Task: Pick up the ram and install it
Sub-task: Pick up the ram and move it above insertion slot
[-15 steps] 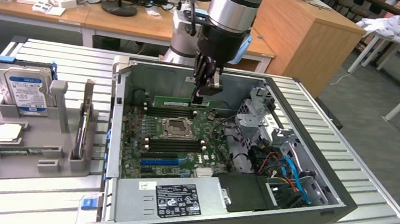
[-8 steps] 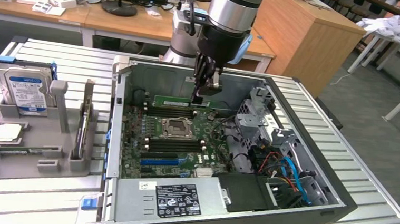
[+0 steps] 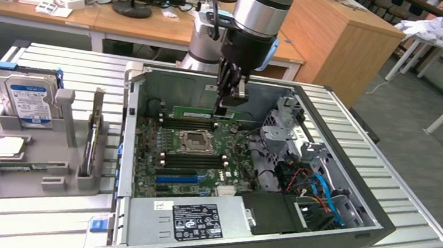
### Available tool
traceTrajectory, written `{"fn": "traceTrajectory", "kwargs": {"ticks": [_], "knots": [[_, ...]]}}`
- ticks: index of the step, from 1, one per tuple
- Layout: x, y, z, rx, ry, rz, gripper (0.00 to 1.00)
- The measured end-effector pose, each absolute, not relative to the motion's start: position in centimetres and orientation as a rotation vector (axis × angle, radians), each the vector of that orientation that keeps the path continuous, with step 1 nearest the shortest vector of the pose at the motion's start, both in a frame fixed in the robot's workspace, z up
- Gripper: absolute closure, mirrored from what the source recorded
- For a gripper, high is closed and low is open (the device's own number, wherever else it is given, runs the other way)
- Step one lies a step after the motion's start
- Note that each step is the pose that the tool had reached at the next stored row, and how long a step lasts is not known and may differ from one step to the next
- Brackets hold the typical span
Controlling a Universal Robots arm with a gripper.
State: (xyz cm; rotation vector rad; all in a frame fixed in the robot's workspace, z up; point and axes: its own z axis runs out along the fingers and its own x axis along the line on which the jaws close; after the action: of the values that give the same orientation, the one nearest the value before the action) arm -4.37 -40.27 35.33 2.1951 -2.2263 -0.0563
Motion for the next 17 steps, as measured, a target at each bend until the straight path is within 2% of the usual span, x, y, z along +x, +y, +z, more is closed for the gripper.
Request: {"fn": "traceTrajectory", "kwargs": {"ticks": [17], "knots": [[-4.4, -40.3, 33.4, 2.195, -2.226, -0.056, 0.88]]}}
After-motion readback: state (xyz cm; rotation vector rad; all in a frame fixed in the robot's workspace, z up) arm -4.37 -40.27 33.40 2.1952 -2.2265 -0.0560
